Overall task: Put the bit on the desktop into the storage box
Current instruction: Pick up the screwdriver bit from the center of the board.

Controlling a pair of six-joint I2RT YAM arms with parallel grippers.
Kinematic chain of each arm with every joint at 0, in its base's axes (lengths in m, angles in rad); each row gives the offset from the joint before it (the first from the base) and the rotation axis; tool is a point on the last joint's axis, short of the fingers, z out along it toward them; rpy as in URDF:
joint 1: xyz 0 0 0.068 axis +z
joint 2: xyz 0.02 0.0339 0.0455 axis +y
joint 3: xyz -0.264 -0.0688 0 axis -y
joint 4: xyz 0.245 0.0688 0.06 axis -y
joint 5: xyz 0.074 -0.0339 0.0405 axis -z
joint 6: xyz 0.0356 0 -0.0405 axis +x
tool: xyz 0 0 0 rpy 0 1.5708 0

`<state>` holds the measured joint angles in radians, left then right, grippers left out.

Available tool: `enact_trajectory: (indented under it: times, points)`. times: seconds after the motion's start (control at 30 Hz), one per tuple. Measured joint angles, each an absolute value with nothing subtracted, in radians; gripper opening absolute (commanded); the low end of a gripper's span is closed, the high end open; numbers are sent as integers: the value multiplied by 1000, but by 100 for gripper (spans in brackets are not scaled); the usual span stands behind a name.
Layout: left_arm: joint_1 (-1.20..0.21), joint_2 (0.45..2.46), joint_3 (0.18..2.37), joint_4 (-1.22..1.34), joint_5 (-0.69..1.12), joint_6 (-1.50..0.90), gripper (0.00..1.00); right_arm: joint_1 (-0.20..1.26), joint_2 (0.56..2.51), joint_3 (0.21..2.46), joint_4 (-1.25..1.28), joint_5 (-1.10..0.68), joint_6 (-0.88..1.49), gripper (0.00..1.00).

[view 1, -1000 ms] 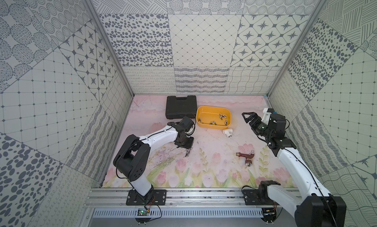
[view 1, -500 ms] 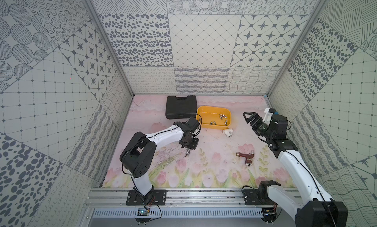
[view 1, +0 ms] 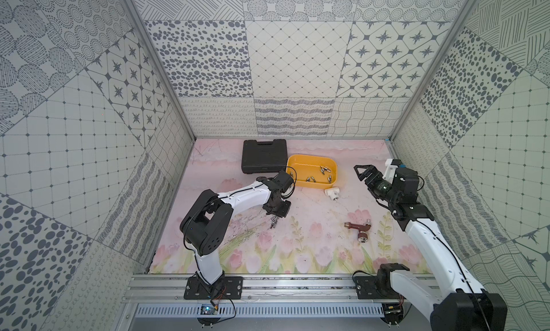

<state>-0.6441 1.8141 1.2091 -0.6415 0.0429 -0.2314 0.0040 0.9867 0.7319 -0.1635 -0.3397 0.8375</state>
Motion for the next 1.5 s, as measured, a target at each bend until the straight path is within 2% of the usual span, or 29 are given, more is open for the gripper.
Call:
enact_trajectory:
  times: [1.07,1.5]
  points:
    - [-653,1852,1214,-648,15,-205,20,4,987,731,-163,-331,833,97]
    - [-671,1871,1214,-648,-7,-205,21,4,987,729,-160,-331,830,97]
